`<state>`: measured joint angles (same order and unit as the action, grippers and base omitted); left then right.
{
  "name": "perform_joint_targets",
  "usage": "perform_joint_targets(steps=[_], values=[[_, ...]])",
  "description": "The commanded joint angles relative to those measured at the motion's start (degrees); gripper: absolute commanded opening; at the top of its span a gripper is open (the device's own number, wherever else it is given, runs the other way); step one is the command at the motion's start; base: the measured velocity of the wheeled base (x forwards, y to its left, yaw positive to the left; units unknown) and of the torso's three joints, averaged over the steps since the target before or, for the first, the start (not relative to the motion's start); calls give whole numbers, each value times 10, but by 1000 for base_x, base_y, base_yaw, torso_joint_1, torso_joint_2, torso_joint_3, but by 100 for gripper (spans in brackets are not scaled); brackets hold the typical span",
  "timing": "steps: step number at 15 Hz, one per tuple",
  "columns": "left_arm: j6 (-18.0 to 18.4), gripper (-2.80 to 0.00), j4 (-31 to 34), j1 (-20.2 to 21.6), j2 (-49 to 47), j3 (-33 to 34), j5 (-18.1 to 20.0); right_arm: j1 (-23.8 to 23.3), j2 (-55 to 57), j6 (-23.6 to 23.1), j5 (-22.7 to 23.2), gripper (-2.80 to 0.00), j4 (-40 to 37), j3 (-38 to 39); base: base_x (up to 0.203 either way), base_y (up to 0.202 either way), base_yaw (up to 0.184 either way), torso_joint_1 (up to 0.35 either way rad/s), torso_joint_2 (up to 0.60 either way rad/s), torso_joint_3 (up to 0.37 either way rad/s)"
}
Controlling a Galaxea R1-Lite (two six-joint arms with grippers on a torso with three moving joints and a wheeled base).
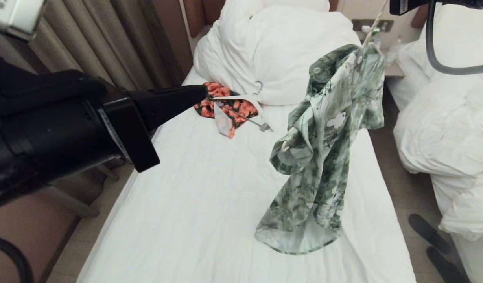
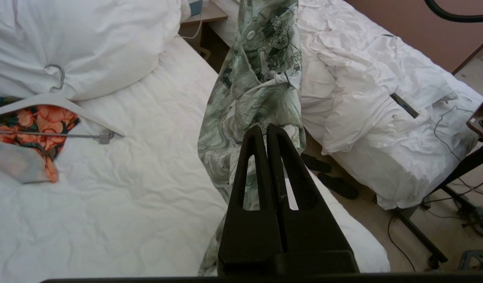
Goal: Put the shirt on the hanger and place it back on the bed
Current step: Take the clothes hanger out of the clothes
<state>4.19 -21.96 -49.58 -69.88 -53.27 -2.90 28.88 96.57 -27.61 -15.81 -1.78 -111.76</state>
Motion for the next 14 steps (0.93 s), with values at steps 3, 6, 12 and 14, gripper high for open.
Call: perform_joint_targets(steps=[3,6,12,14], values=[[0,-280,-1,-1,1,0,0,0,-9,9,3,-280,0,7,0,0,0,62,-126,-65],[0,-280,0,-1,-2,1,0,-7,-30,52,4,-280,-5,43,0,0,0,0,0,0],[0,-280,3,-29,-39,6,0,-25,-12,35,-81,-280,6,40,0,0,0,0,0,0],[-5,-280,-2,-57,-74,15,0,-33,1,35,-87,-280,41,26,0,0,0,0,0,0]])
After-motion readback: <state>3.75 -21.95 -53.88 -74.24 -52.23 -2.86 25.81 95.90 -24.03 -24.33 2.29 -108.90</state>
